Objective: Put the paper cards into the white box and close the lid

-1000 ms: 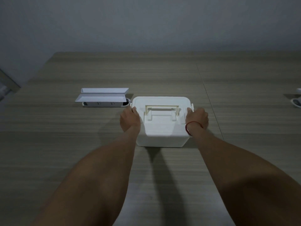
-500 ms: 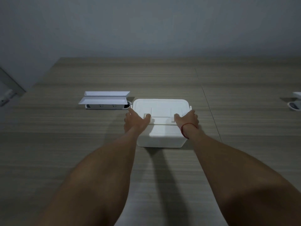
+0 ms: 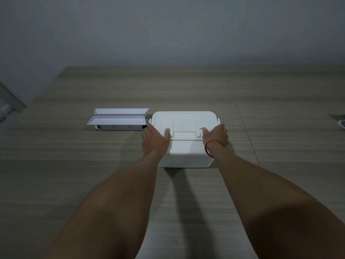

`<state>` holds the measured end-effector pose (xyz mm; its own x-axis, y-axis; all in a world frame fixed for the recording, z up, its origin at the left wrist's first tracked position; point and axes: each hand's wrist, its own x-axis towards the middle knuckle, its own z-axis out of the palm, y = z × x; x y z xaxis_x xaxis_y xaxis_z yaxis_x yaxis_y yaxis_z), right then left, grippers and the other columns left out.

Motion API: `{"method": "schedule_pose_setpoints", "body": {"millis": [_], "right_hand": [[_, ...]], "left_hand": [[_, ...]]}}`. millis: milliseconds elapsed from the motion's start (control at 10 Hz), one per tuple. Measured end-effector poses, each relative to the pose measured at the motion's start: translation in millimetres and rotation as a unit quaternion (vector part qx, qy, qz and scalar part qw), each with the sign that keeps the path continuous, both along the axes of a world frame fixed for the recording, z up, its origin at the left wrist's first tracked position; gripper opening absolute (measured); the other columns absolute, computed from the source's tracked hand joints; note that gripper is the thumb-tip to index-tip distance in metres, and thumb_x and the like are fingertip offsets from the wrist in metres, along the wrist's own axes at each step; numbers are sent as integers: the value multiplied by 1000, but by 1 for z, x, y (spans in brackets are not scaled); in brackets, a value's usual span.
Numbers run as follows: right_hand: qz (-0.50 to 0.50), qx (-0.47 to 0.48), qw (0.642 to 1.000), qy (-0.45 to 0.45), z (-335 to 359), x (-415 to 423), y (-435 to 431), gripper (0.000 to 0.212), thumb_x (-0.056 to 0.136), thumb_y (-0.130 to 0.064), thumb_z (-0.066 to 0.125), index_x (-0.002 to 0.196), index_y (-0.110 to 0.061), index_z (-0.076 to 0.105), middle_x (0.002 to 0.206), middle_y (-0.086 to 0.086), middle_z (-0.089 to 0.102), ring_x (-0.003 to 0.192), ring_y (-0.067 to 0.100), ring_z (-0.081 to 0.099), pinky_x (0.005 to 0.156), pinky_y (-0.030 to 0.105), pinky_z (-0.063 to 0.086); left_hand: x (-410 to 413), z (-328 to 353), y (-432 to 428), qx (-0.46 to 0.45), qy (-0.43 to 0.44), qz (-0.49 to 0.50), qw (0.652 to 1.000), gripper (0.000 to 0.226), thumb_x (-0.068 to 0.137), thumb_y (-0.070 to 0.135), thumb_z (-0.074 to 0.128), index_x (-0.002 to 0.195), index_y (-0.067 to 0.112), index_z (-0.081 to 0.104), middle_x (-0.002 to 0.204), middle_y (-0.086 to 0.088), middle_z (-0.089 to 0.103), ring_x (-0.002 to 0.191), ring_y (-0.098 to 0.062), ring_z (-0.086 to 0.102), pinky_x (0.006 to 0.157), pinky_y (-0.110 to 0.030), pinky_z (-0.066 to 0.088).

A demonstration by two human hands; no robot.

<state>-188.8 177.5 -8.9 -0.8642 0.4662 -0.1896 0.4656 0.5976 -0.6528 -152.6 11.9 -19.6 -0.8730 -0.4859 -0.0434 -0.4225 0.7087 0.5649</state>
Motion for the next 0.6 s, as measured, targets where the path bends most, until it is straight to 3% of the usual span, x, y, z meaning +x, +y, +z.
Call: {"method": "schedule_pose_setpoints", "body": {"millis": [300, 400, 500, 600], "right_hand": [[2, 3, 1000, 3, -3, -51, -11, 70, 88, -40, 61, 138, -1, 33, 145, 18, 40, 136, 34, 37, 107, 45, 34], [69, 42, 997, -10, -1, -35, -10, 73, 95, -39, 48, 149, -1, 17, 159, 15, 16, 147, 30, 15, 118, 45, 20], [141, 90, 986, -22, 6, -4, -4, 65, 99, -39, 37, 151, -5, 16, 162, 11, 0, 150, 26, -1, 121, 45, 11], [196, 127, 972, -14, 9, 32, 4, 57, 99, -38, 35, 147, -9, 27, 163, 8, -1, 150, 25, -2, 119, 45, 15]], "left_hand": [[-52, 2, -11, 8, -4, 1, 1000, 84, 91, 50, 47, 150, 1, 14, 146, -18, 38, 135, -33, 37, 103, -46, 39], [-42, 2, -9, 4, -18, -13, 1000, 83, 93, 49, 43, 151, 0, 10, 156, -18, 25, 143, -32, 27, 111, -46, 33], [-12, 5, -5, -16, -22, -48, 998, 82, 96, 47, 37, 152, -3, 3, 162, -18, 2, 150, -29, 7, 120, -43, 19], [23, 5, 1, -6, -5, -60, 998, 81, 97, 46, 35, 152, -2, 1, 162, -17, 1, 150, -29, 7, 121, -41, 16]]}}
